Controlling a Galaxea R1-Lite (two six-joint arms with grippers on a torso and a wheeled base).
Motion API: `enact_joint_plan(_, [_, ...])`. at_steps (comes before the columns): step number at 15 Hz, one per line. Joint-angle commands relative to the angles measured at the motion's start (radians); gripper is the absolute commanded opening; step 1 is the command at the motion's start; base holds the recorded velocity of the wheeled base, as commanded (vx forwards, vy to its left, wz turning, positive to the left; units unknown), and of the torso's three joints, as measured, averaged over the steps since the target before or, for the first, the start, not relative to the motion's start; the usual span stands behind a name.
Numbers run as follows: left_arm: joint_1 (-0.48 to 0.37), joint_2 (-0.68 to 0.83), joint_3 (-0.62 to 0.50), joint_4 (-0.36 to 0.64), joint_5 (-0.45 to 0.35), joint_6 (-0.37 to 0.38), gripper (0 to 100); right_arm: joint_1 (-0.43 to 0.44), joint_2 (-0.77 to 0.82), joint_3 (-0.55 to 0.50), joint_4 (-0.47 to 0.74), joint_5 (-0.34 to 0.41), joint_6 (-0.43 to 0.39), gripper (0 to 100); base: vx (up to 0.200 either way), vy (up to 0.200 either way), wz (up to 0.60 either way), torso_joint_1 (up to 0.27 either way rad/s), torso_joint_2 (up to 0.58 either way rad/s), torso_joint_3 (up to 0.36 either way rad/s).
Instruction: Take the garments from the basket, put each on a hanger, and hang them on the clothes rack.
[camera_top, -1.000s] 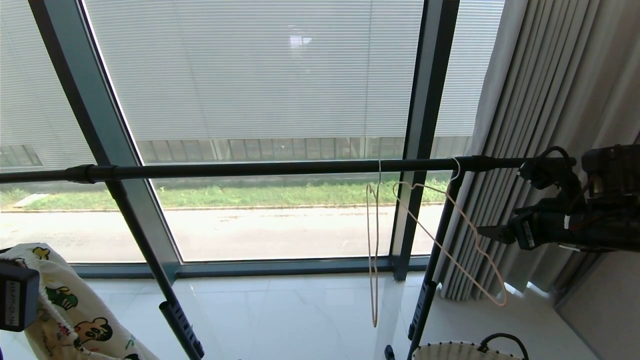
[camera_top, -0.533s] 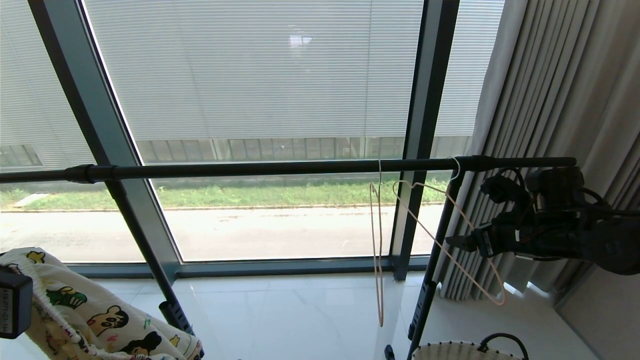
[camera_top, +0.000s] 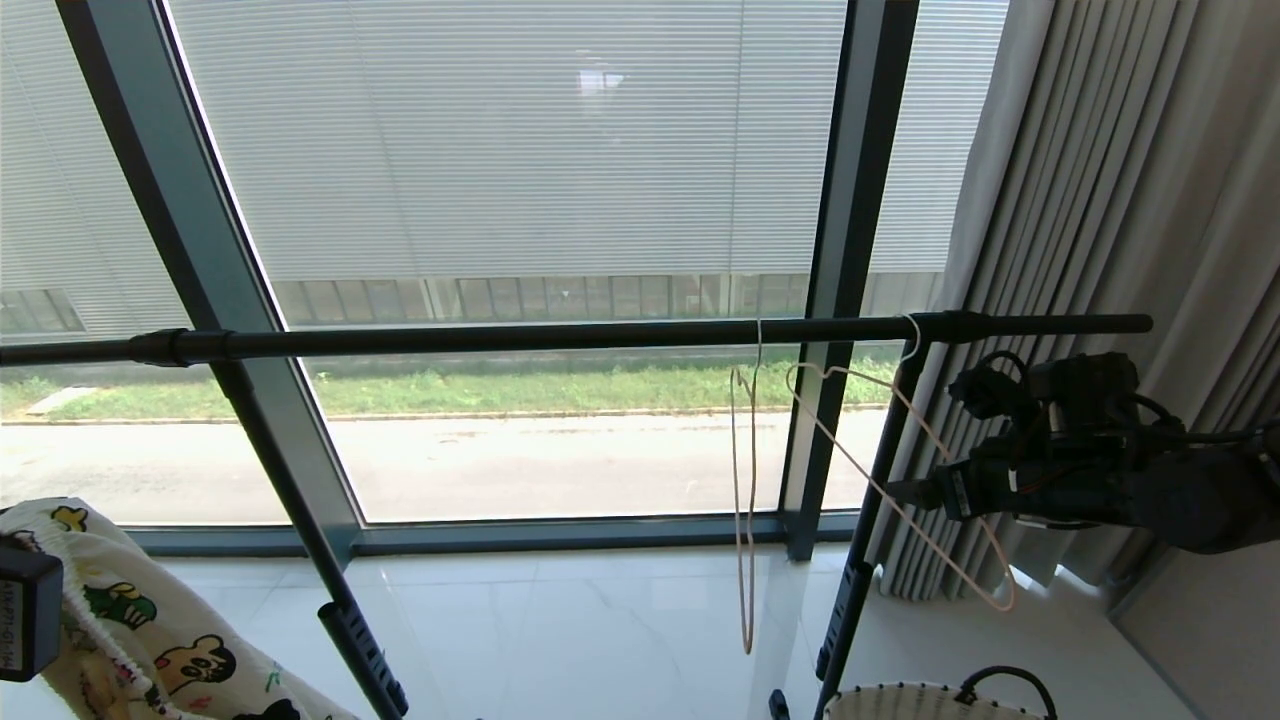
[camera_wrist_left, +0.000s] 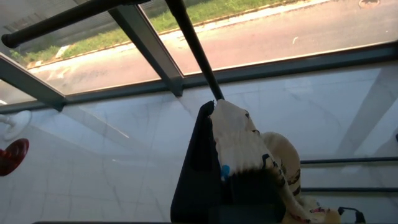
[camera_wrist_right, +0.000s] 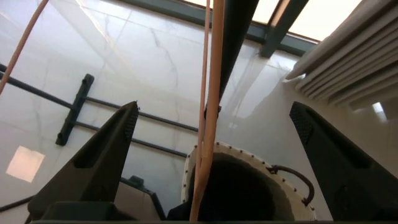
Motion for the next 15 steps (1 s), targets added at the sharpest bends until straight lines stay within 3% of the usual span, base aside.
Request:
enact_joint_plan(1, [-0.001,0.002,0.001,0.0,0.001,0.0,0,0.0,0.018,-0.002,-0.009,0.003,-0.001,100,0.0,0.0,0.0,0.0,0.0,0.0])
enact_joint_plan(3, [-0.001,0.002,0.001,0.0,0.001,0.0,0,0.001,0.03,-0.003,-0.018,0.003,-0.001,100,0.0,0.0,0.0,0.0,0.0,0.0])
enact_joint_plan(4, [-0.001,0.002,0.002,0.0,0.001,0.0,0,0.001,0.039,-0.005,-0.041,0.001,-0.002,0,0.0,0.0,0.0,0.0,0.0,0.0])
enact_joint_plan(15, [-0.001,0.001,0.008,0.0,0.001,-0.002,0,0.0,0.037,-0.022,-0.098,-0.001,0.001,0,0.0,0.0,0.0,0.0,0.0,0.0])
